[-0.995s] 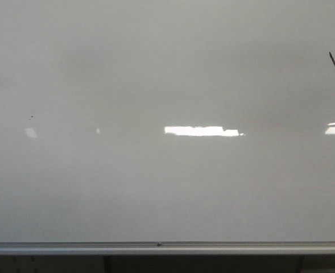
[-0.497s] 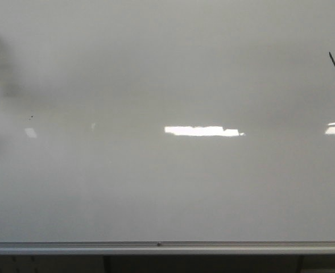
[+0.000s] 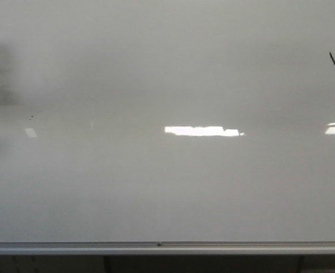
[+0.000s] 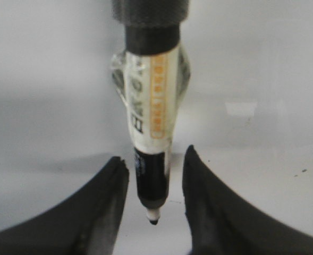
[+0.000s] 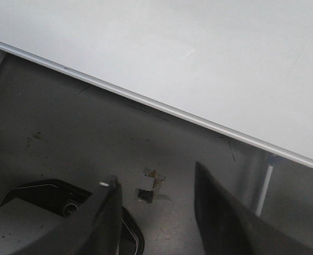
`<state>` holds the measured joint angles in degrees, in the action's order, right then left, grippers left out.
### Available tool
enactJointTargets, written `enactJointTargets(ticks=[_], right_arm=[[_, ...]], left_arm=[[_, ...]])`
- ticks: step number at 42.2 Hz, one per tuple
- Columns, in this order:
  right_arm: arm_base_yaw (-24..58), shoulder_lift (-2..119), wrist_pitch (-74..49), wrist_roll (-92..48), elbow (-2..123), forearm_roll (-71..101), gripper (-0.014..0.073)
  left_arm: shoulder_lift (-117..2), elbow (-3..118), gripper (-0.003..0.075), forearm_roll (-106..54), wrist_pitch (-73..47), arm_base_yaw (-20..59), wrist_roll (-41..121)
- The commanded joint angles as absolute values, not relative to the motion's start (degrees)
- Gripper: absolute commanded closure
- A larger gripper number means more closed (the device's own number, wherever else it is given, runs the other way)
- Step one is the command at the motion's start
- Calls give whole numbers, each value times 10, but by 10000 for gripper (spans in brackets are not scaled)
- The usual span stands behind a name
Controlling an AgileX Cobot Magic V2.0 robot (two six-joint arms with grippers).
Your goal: Write number 1 on whiteboard
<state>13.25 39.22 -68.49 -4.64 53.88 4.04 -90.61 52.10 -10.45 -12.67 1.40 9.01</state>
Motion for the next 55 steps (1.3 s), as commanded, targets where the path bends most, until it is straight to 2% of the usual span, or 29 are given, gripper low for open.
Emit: enactJointTargets(ticks=[1, 14, 25, 43, 55], right_arm=[[129, 392, -657, -49, 552, 37, 239], [129, 386, -669, -32, 552, 13, 239], [129, 352, -688, 69, 551, -54, 239], [129, 256, -680, 49, 536, -61, 239], [129, 225, -656, 49, 493, -60, 239]], left_arm=[[-881, 538, 329, -110, -104, 18, 89], [-792, 538, 325, -100, -184, 18, 89], [-655, 538, 325, -91, -285, 18, 89], [-392, 481, 334, -102, -395, 18, 89], [-273, 448, 334, -66, -501, 17, 85]])
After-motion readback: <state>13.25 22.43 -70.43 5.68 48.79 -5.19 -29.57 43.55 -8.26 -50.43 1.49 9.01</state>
